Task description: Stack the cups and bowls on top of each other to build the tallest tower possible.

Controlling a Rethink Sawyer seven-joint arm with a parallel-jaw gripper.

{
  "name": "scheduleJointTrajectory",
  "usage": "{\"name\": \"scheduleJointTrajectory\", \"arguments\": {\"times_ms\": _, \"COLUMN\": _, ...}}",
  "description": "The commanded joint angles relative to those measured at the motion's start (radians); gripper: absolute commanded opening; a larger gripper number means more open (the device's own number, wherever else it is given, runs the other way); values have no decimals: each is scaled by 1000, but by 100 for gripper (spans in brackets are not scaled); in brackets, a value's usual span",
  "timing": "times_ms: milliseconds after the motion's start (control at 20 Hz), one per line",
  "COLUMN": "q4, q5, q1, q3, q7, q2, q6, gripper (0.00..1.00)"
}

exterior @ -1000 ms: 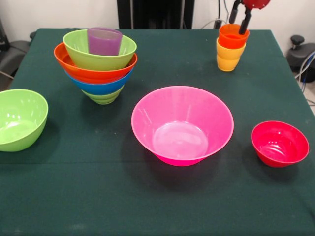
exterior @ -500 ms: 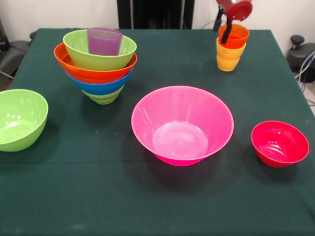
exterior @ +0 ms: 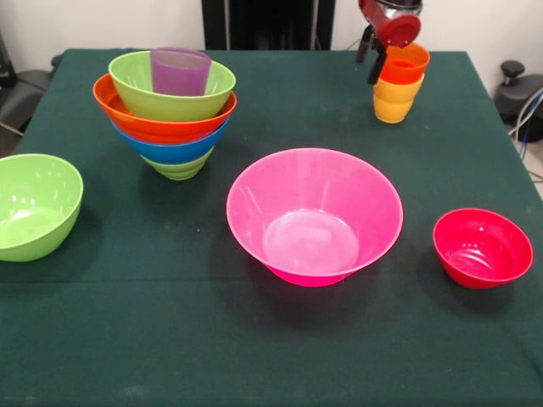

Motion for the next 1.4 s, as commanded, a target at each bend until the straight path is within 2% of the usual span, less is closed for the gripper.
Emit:
{"name": "scheduleJointTrajectory", "arguments": {"times_ms": 50, "q4": -80, "q5": 56, "q1": 49, "q3": 40, "q7": 242, "q2": 5, "q6": 103, "gripper": 100}}
{"name": "scheduleJointTrajectory", "arguments": {"times_ms": 450, "q4": -90, "q5": 61, "q1": 91, "q3": -41, "q7": 276, "q2": -28, "q6": 193, "gripper": 100}}
{"name": "scheduleJointTrajectory", "arguments": {"times_ms": 650, "q4": -95, "q5": 70, "q1": 110, "q3": -89, "q7": 301, "q2": -21, "q6": 217, "gripper": 100}}
{"name": "scheduleJointTrajectory", "arguments": {"times_ms": 750, "q4": -71, "q5": 86, "q1": 79, "q3": -64, "q7": 280, "q2": -36, "q6": 193, "gripper": 100}}
{"name": "scheduleJointTrajectory", "arguments": {"times_ms": 900, "q4": -54, "q5": 97, "q1": 60, "q3": -67, "q7": 275, "q2": -46, "q6": 196, "gripper": 100}}
{"name": "scheduleJointTrajectory", "arguments": {"times_ms": 1150, "q4": -91, "q5": 116, "q1": 91, "q3": -127, "q7": 373, "q2": -34, "q6": 288, "gripper": 100}}
{"name": "scheduleJointTrajectory", "arguments": {"times_ms": 1400, "q4": -116, "q5": 136, "q1": 104, "q3": -152, "q7": 443, "q2": -20, "q6": 314, "gripper": 100}}
